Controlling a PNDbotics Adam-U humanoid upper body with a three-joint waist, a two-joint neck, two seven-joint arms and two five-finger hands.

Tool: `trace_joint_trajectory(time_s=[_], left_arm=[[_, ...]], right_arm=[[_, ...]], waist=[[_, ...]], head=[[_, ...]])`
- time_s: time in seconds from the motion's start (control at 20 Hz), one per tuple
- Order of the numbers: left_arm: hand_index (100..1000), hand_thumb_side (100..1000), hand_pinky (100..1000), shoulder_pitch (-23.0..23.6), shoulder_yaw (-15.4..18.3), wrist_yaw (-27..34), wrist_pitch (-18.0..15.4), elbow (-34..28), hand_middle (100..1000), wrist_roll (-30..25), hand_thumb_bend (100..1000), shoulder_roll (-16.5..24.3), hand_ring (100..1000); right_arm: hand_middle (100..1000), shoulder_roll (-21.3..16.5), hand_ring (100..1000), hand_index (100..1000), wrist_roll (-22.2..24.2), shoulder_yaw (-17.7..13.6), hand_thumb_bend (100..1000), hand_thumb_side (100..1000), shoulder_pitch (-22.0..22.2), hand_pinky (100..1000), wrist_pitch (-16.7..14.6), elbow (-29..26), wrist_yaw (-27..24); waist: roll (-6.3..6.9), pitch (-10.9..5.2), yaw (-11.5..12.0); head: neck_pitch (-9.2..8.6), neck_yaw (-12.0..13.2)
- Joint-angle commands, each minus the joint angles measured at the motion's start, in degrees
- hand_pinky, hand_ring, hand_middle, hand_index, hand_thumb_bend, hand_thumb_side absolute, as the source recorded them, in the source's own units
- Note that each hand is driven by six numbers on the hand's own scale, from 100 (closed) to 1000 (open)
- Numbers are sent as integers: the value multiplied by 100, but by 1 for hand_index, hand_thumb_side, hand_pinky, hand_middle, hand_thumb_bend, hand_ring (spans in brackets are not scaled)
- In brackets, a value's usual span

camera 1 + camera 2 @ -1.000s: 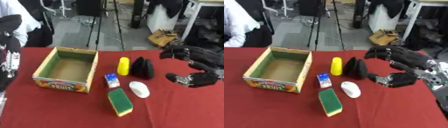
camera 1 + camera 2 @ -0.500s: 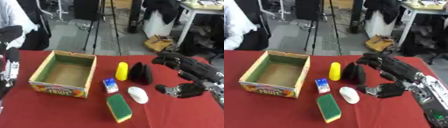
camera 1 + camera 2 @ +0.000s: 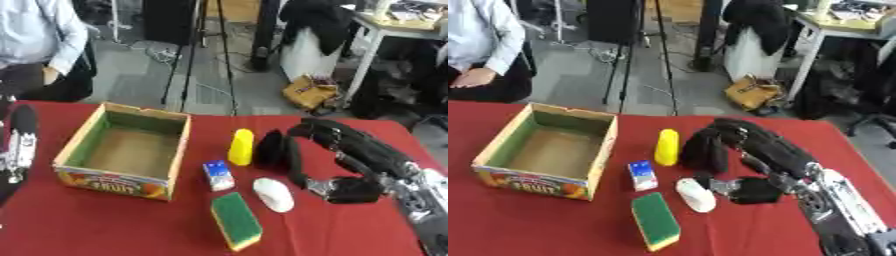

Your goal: Pick up objects on the table and place them in the box.

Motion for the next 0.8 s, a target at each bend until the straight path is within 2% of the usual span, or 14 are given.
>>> trace_joint_trajectory(time_s=[0.05,0.45,0.7,0.8], left_arm=[[807,742,914,-51,42,-18,24,-106,804,4,100,35,846],[801,735,914,-29,39,-13,56,-106,800,-14,100,-16,839],[799,732,914,-22,38,-6,66,-106,798,-30,100,-30,836],[797,730,914,-11,37,-5,77,-106,795,-43,100,-41,832]], right_arm=[[890,168,1000,963,-47,-135,379,1000,-39,983,124,-183,360],[869,499,984,945,-646,-227,332,1000,1,949,449,167,1051],[863,620,966,941,-1104,-208,340,1000,16,941,616,441,1328],[857,686,945,940,-1262,-246,365,1000,29,912,673,587,1355]], waist=[[2,-53,6],[-6,-9,22],[7,5,39],[14,14,45]], head=[[-88,-37],[-146,-120],[-149,-196],[-142,-233]])
